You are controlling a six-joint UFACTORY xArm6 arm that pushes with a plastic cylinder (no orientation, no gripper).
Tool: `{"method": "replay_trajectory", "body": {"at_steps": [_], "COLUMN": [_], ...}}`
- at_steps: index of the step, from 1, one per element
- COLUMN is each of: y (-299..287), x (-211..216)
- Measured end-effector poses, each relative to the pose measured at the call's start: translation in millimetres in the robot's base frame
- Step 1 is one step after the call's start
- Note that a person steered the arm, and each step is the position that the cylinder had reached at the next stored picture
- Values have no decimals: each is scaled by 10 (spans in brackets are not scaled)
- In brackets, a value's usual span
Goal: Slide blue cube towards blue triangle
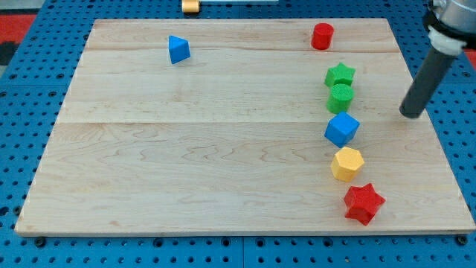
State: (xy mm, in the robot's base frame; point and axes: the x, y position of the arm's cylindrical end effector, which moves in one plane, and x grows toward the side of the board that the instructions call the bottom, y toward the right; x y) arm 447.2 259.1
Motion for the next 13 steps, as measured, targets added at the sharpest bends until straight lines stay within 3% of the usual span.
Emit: {"method": "replay_trajectory", "body": {"at_steps": [2, 3, 4, 9, 12, 13], "y": [-1390, -2152, -2372, -1813, -2407, -2151], "x": [265, 133, -97, -655, -894, -930]}}
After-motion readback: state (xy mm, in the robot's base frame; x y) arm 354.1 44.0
